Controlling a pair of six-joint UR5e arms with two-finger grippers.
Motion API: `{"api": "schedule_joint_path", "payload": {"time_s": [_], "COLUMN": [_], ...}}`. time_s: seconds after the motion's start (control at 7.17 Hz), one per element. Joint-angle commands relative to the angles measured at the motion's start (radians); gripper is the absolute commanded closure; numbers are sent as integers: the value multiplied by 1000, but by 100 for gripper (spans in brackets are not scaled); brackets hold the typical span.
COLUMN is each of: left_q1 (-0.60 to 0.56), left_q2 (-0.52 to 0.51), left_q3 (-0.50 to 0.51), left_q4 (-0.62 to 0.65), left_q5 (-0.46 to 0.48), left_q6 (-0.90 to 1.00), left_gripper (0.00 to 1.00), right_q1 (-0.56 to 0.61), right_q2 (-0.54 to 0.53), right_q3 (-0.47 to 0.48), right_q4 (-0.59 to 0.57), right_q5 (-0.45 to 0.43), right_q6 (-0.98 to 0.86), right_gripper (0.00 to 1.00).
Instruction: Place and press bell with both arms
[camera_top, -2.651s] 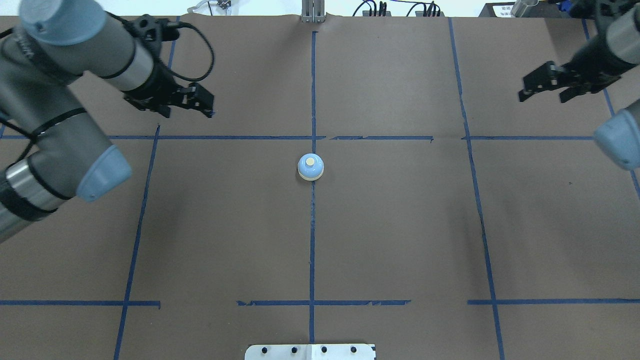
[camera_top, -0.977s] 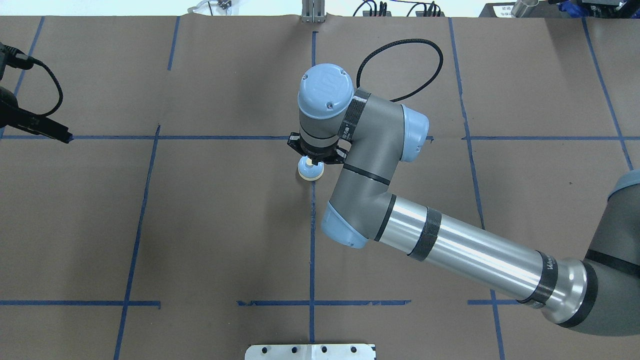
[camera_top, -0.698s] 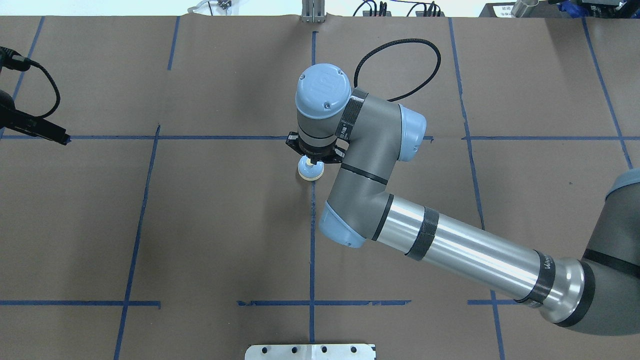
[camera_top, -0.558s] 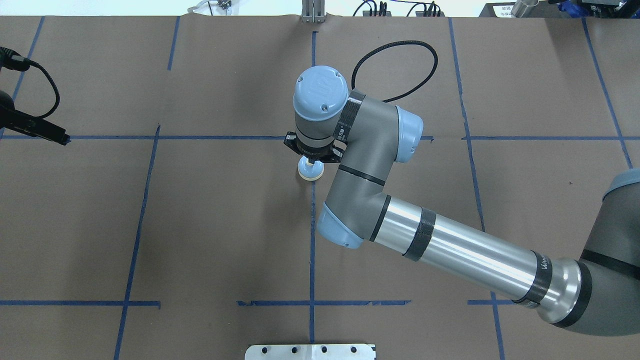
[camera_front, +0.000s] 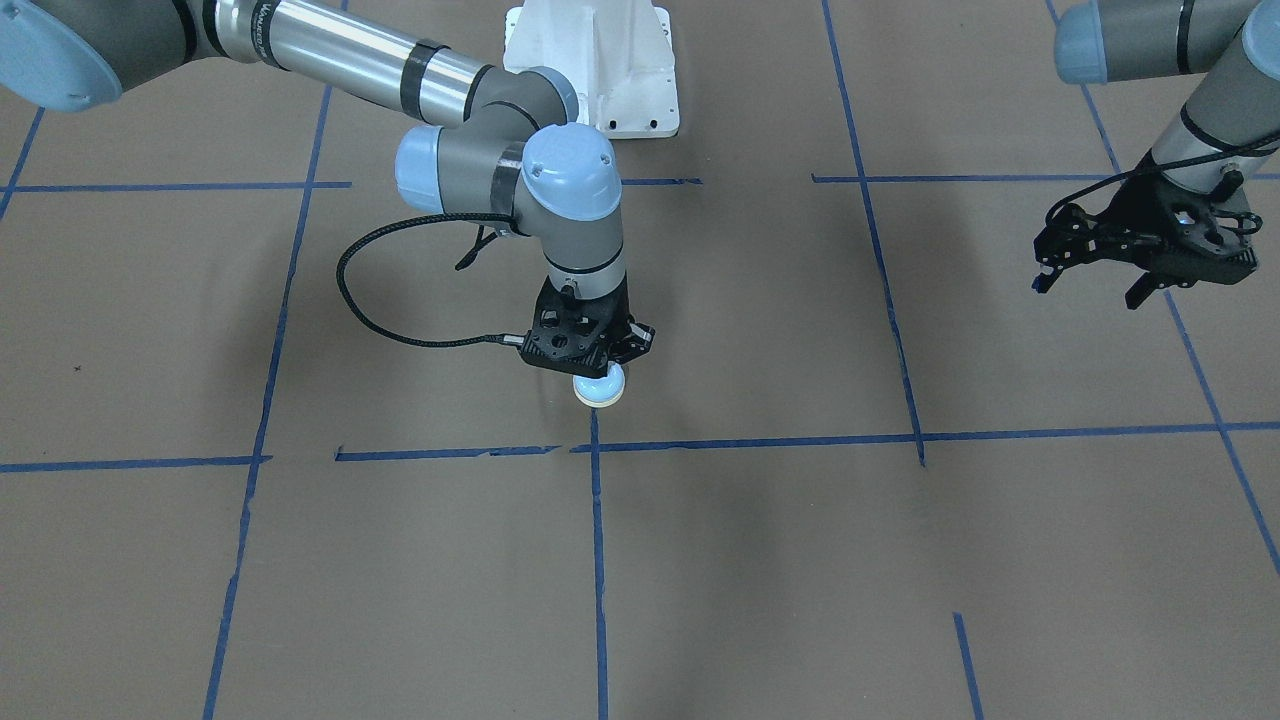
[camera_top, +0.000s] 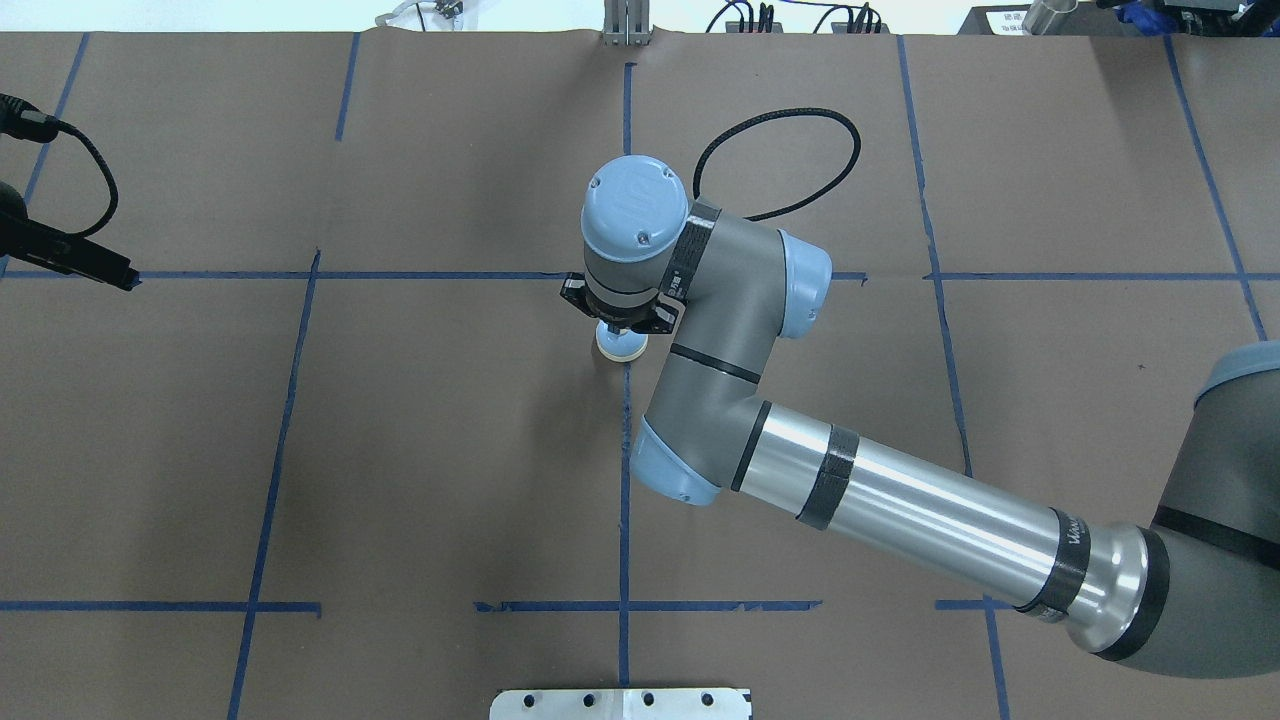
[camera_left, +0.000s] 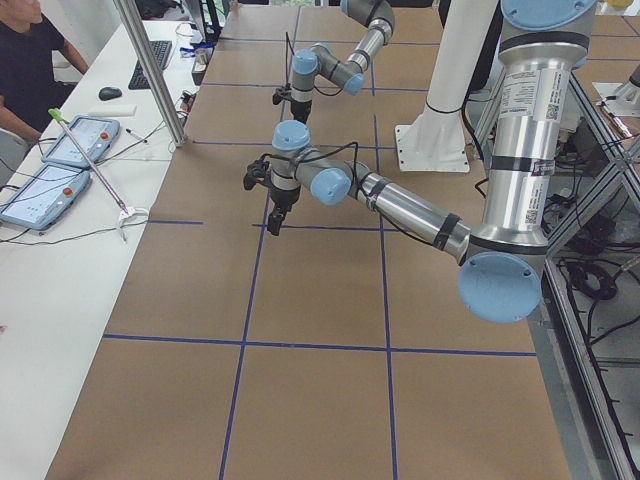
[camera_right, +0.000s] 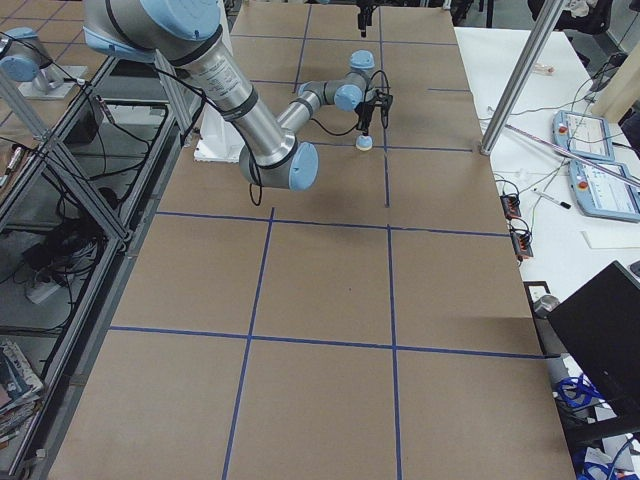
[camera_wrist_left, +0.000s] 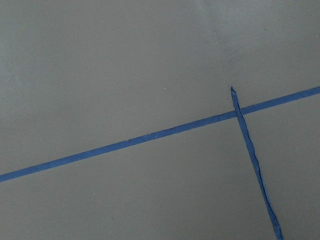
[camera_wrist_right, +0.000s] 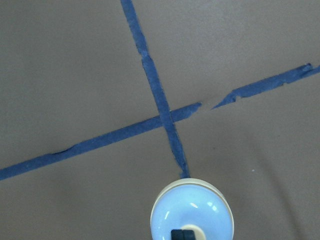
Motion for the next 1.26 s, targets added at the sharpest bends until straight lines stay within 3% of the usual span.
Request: {"api": "schedule_joint_path", "payload": {"time_s": [0.0, 0.14, 0.42, 0.7, 0.84, 0.98, 1.12], "left_q1": [0, 0, 0, 0, 0, -5, -55], "left_q2": [0, 0, 0, 26, 61, 87, 95], "left_q3": [-2, -2, 0, 6, 2, -6, -5], "left_q4": [0, 0, 5, 5, -5, -3, 11], "left_q5": [-1, -1, -1, -2, -4, -4, -5], "left_q6": [0, 0, 0, 14, 15, 72, 148], "left_gripper": [0, 0, 0, 0, 0, 0, 0], "right_q1": [-2, 1, 108, 270, 376, 491, 607], "right_q2": [-5, -7, -153, -347, -460, -554, -635], "right_q3": [22, 34, 301, 506, 566, 580, 576], "right_q4": [-5, -8, -118, -120, -118, -117, -120], "right_q5": [2, 6, 87, 228, 324, 394, 460], "right_q6": [2, 1, -15, -164, -294, -440, -645], "right_gripper": [100, 100, 100, 99, 81, 1, 0]}}
